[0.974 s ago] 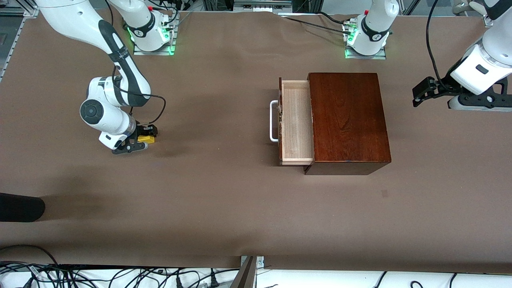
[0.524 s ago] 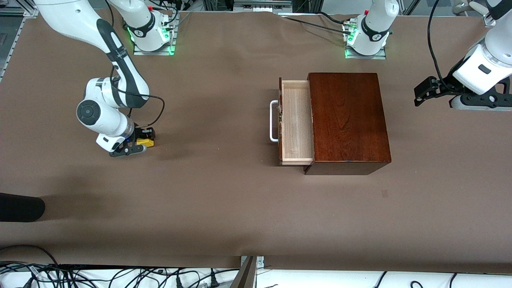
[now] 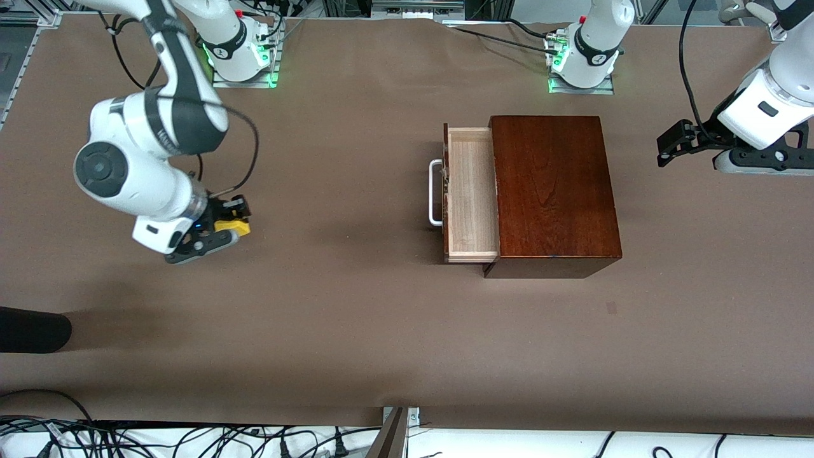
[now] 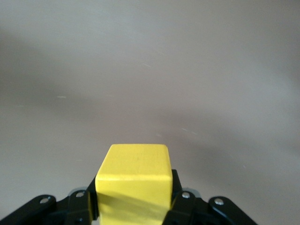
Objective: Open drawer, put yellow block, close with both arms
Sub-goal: 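Grasp the yellow cube with the right gripper and lift it, then carry the yellow cube over the open drawer with the right gripper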
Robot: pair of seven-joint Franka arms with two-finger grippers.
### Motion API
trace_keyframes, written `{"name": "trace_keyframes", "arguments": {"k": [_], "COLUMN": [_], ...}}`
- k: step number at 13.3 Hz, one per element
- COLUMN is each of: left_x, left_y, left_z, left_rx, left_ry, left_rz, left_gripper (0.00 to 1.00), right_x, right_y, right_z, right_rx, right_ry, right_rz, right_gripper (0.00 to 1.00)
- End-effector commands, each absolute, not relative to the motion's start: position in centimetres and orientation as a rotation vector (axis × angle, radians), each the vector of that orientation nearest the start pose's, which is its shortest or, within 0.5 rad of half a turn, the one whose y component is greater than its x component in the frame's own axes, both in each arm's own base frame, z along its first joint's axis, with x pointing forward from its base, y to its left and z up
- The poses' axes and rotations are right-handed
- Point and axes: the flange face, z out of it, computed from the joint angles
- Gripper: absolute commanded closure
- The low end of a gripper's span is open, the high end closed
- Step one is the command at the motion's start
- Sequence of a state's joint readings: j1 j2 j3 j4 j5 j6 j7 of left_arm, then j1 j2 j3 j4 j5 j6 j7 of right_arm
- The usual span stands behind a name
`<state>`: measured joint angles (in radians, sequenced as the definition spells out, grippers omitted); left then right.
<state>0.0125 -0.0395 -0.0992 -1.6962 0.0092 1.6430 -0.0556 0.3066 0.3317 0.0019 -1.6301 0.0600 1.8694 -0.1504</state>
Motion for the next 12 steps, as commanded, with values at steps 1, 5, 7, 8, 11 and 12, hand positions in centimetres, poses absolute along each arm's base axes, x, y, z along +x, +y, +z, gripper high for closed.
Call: {"name": "trace_keyframes", "arguments": {"k": [1, 5, 7, 8, 11, 12], "left_x": [54.6, 54.5, 54.5, 54.5, 54.7, 54.7], "left_y": [-5.1, -5.0, -4.9, -5.1, -5.5, -5.7], "left_z": [60.3, 60.2, 60.1, 60.1, 60.0, 60.0], "left_rx": [-3.135, -3.136, -3.134, -3.134, -3.136, -3.136], "left_ry": [0.084, 0.086, 0.084, 0.087, 0.084, 0.089], "left_rz": [0.021, 0.038, 0.045, 0.045, 0.043, 0.043], "left_gripper": [0.0, 0.0, 0.0, 0.0, 0.0, 0.0], "right_x": [60.7, 56.0, 53.3, 51.7, 47.0, 45.5], "right_y": [27.7, 41.3, 47.1, 49.9, 57.7, 59.7], "right_z": [45.0, 47.2, 47.7, 47.7, 46.4, 45.3], "right_rx": [-2.966, -2.855, -2.788, -2.755, -2.666, -2.643], "right_ry": [-0.861, -1.165, -1.293, -1.348, -1.521, -1.577], "right_rz": [0.125, -0.003, -0.051, -0.073, -0.154, -0.159], "right_gripper": [1.0, 1.0, 1.0, 1.0, 1.0, 1.0]}}
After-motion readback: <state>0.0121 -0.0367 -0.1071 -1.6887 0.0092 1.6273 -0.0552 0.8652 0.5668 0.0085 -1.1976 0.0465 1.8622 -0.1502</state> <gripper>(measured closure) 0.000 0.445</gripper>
